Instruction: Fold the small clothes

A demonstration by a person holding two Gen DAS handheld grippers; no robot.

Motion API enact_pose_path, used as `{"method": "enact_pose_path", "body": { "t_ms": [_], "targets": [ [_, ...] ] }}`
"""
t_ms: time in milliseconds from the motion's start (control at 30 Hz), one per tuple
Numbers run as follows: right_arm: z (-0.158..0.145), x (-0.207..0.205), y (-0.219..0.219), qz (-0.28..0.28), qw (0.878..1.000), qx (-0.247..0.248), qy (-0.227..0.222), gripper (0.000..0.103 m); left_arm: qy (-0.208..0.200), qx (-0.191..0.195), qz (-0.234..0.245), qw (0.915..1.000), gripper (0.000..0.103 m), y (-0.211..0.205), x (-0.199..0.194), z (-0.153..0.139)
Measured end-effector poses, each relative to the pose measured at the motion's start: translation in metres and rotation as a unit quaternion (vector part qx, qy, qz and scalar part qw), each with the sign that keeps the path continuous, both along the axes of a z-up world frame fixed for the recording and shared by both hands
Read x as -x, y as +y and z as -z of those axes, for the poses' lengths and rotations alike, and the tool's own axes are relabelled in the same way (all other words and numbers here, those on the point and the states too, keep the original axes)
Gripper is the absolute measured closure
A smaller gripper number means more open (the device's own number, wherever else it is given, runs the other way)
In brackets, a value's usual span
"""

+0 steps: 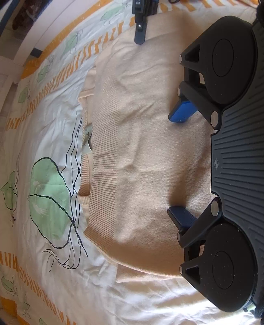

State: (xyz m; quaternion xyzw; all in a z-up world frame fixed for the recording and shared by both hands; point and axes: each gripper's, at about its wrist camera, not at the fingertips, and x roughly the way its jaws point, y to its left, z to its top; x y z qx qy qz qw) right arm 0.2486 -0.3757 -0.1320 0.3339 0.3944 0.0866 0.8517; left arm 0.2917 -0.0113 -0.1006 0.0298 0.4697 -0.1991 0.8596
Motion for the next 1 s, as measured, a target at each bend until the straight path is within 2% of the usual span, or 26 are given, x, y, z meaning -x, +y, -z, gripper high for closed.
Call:
{"method": "enact_pose_path", "body": {
  "t_ms": [67, 167, 267, 500, 600, 767, 1000],
  "targets": [
    [-0.001, 0.002, -0.001, -0.002, 1.000, 0.003, -0.007, 0.075, 0.007, -0.004, 0.001, 1.0000, 0.013, -0.002, -0.003, -0.002],
    [-0.012, 0.003, 0.007, -0.013, 0.999, 0.033, -0.020, 0.077, -0.009, -0.001, 0.013, 0.9999, 0.014, -0.001, -0.009, -0.017],
    [-0.030, 0.000, 0.018, -0.025, 0.997, 0.068, -0.025, 0.077, -0.034, 0.001, -0.011, 0.9994, 0.014, 0.012, -0.017, -0.033],
    [-0.059, -0.016, 0.053, -0.040, 0.993, 0.108, -0.026, 0.077, -0.025, 0.035, -0.072, 0.9965, 0.014, 0.054, -0.033, -0.049],
    [-0.066, -0.025, 0.071, -0.050, 0.993, 0.103, -0.029, 0.077, -0.026, 0.045, -0.096, 0.9940, 0.014, 0.071, -0.037, -0.054],
    [-0.071, -0.042, 0.103, -0.064, 0.995, 0.067, -0.032, 0.078, -0.021, 0.071, -0.127, 0.9892, 0.014, 0.094, -0.044, -0.059],
    [-0.070, -0.060, 0.150, -0.085, 0.995, 0.034, -0.035, 0.078, -0.023, 0.096, -0.150, 0.9837, 0.014, 0.116, -0.048, -0.068]
  ]
}}
